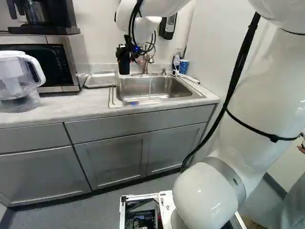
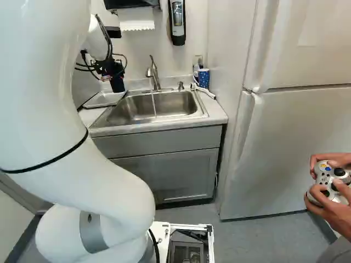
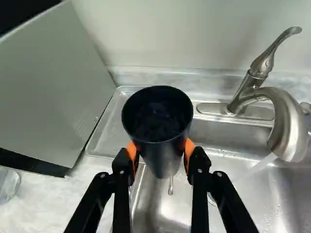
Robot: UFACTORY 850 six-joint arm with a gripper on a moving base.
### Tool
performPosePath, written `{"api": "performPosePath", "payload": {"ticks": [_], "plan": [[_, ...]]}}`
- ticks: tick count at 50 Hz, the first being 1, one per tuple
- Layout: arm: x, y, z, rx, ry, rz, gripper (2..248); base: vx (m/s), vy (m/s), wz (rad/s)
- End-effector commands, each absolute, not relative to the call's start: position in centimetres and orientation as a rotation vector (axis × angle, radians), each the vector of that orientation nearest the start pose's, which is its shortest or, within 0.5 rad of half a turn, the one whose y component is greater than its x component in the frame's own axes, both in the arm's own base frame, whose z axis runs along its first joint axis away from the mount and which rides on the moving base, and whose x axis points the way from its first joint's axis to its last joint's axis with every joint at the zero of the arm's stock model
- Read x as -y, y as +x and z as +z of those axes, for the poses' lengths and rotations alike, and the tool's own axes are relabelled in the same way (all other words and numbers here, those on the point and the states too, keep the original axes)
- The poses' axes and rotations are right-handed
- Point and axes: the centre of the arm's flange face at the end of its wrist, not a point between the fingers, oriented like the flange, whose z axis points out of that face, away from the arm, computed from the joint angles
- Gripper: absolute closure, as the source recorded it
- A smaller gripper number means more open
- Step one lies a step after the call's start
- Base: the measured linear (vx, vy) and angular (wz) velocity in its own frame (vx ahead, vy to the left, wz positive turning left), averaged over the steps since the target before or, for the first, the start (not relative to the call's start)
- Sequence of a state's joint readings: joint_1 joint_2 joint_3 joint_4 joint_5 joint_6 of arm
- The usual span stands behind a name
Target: Rinse the cup and place it in the tray
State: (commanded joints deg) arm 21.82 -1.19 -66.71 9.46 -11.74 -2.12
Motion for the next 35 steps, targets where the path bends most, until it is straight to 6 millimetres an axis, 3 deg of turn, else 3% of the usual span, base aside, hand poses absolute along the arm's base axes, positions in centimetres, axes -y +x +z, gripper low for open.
{"api": "performPosePath", "payload": {"ticks": [35], "plan": [[-20.00, 49.15, 66.10, -0.111, -2.483, -1.130, 136, 0.000, 0.000, 0.000]]}}
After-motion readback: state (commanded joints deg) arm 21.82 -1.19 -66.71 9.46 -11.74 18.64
